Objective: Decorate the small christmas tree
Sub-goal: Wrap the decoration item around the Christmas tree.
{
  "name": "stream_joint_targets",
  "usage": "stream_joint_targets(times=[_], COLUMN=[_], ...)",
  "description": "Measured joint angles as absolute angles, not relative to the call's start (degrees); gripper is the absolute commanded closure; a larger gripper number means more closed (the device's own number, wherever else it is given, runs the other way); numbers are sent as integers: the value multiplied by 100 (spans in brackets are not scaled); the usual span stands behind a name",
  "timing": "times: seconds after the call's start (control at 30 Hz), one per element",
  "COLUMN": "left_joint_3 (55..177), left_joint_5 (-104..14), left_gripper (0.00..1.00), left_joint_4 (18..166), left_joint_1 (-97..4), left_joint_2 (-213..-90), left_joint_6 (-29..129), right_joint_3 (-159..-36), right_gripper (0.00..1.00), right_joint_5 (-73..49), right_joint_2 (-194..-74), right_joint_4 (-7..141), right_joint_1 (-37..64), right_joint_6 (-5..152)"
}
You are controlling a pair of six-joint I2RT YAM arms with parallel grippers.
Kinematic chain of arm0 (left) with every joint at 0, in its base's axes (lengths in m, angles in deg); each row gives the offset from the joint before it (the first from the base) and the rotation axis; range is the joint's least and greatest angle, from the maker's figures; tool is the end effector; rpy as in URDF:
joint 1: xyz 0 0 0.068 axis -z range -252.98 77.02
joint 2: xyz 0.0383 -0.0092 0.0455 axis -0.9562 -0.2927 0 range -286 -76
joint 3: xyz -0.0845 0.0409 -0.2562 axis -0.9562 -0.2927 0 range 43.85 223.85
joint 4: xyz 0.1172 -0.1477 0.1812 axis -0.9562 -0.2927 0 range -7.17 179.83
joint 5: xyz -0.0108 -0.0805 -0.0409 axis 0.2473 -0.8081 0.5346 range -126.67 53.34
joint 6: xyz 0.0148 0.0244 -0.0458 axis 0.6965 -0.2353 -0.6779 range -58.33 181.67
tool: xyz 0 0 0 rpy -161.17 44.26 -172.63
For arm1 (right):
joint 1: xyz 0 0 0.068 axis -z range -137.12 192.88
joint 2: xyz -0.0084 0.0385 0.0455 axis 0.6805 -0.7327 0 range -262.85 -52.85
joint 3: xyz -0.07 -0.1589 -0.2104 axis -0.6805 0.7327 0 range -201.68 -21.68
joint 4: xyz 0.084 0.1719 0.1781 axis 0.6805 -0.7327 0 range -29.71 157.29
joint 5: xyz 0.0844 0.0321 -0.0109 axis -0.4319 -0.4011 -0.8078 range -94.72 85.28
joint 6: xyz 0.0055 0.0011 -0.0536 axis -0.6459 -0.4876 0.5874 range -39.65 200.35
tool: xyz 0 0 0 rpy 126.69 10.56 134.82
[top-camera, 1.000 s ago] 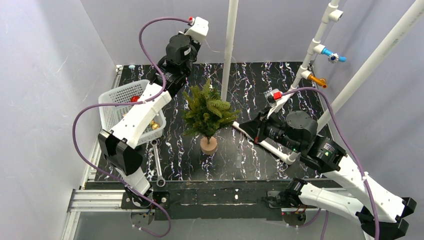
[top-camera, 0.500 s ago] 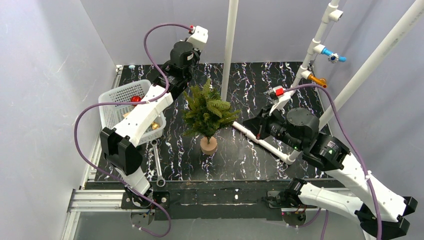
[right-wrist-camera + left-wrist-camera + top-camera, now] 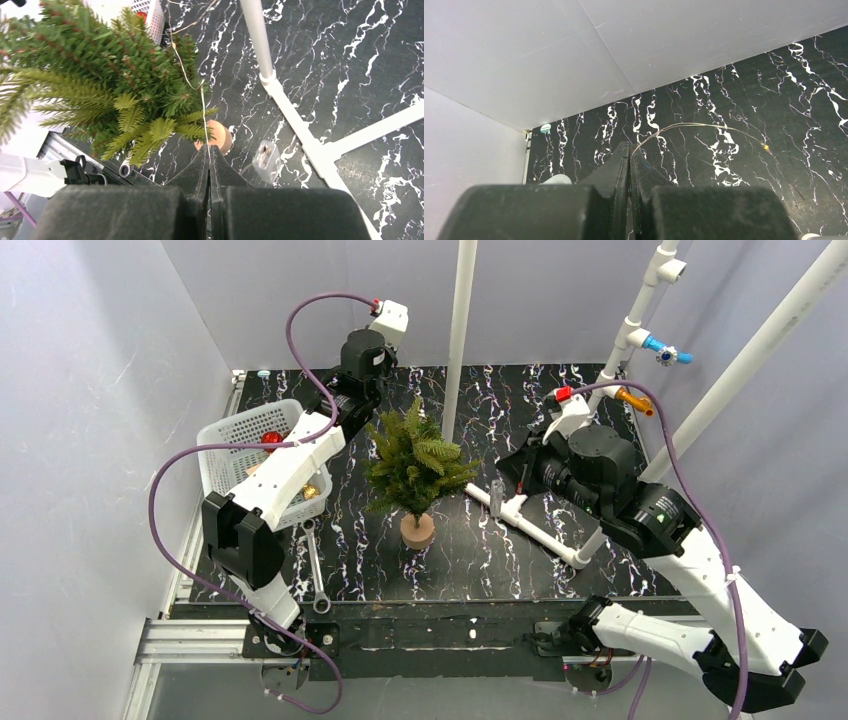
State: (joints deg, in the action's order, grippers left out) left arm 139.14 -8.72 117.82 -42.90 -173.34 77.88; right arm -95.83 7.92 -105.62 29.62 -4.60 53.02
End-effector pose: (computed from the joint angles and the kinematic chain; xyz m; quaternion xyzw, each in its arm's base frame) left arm 0.3507 -0.1838 0.4727 0.0141 0.5537 0.0278 0.8321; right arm 0.1213 0.1207 0.4384 -0.0741 0.7945 0.2922 0.5271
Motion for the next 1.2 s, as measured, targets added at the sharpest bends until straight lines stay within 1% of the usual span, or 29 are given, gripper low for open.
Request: stream_joint_targets(times=[0.3, 0.8, 0.97, 1.2], left_joint_3=[13706, 13149, 12959, 12764], left_joint_5=[-809, -605, -579, -601], left_gripper=[100, 100, 100, 100], left_joint_4=[11918, 12101, 12130, 12127], left_joint_1=[-4318, -4359, -4368, -4368], left_joint_2=[-17398, -17877, -17877, -17870], left_joint_6=[7731, 7521, 7493, 7447], right_joint_3=[-9758, -9769, -9751, -9377], right_gripper=[99, 99, 99, 99], right_joint_5=[250, -637, -845, -1203], right_joint_2=[-10918, -11380, -11371, -11211], right_joint_4=[2671, 2649, 2557, 2520], right_joint_1=[132, 565, 908, 1164], right_joint_6=[5169, 5031, 5055, 5072])
